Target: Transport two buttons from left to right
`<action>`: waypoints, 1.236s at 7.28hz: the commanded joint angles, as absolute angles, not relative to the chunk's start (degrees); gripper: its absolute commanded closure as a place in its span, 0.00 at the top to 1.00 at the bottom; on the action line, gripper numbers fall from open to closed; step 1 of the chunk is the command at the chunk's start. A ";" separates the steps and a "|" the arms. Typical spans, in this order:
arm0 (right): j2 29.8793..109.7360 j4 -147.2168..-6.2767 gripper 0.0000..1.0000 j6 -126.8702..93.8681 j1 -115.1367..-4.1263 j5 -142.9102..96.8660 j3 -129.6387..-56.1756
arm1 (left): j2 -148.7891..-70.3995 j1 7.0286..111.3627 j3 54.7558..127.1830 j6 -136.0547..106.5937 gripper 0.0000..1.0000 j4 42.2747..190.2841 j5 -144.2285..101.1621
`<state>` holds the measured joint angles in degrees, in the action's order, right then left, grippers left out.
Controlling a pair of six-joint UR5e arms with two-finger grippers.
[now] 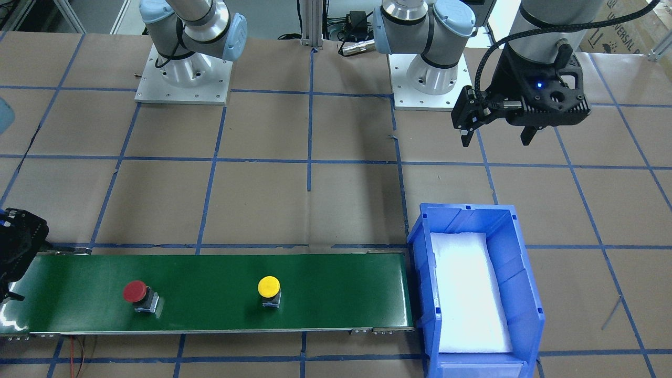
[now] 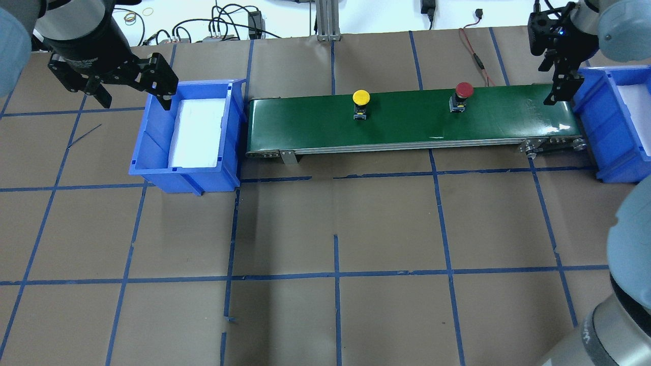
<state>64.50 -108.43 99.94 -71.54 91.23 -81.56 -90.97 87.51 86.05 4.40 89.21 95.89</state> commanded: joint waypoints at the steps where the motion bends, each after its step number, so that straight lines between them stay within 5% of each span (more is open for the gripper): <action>1: 64.34 -109.24 1.00 100.72 -71.54 91.14 -81.56 | -90.97 87.54 86.04 4.39 1.00 89.30 95.89; 9: 61.52 -111.71 1.00 112.24 -71.63 89.12 -81.30 | -90.97 87.54 86.04 4.39 1.00 89.21 95.89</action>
<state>61.81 -111.62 112.23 -71.57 89.44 -81.38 -90.97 87.60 86.05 4.39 89.21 95.89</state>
